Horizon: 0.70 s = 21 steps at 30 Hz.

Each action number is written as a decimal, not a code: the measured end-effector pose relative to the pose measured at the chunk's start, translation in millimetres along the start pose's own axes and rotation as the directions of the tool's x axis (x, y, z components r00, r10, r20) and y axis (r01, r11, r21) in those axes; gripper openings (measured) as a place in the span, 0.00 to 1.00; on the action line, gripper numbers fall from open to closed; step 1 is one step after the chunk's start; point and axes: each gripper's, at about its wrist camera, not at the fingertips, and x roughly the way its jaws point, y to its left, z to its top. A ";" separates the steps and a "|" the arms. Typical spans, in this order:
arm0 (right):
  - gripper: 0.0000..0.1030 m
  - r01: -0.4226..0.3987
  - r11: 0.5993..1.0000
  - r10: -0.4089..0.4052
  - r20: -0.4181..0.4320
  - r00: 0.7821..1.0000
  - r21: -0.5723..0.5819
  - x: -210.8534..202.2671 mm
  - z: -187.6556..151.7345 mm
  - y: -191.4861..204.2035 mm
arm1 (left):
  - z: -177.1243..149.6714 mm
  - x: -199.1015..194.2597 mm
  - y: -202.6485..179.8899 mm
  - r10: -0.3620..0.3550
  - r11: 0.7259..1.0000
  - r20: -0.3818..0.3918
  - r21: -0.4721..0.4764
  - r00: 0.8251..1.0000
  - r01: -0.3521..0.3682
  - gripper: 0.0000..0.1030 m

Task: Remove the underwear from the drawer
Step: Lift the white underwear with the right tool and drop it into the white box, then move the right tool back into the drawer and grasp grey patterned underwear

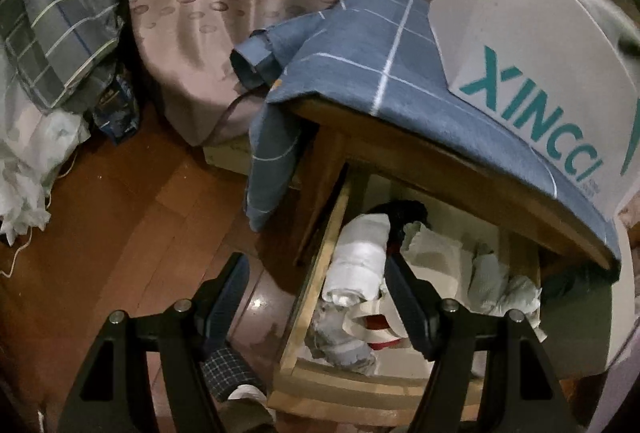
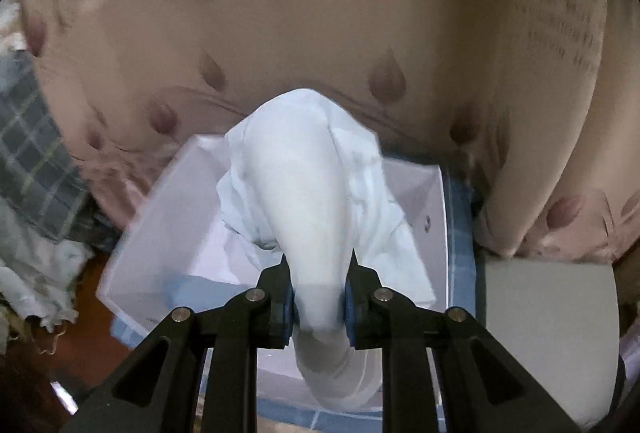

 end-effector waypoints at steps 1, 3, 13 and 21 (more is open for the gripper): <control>0.18 0.011 1.000 -0.011 -0.015 1.000 0.000 9.1 -2.4 -1.4 | 0.6 -0.2 1.2 -0.007 1.000 -0.001 -0.006 1.000 0.007 0.70; 0.19 0.029 1.000 -0.029 -0.058 0.998 0.005 26.8 -8.7 -6.5 | 0.5 -0.1 2.6 -0.023 1.000 -0.004 -0.016 1.000 0.023 0.70; 0.48 0.043 0.999 -0.040 -0.116 0.992 0.017 60.5 -23.9 -11.0 | -3.7 9.7 -14.1 -0.044 0.998 -0.049 0.046 0.998 0.046 0.70; 0.58 -0.035 0.999 0.035 -0.021 0.999 0.006 -8.2 -40.4 -13.0 | -7.1 16.7 -26.9 -0.016 0.993 -0.062 0.112 0.998 0.023 0.70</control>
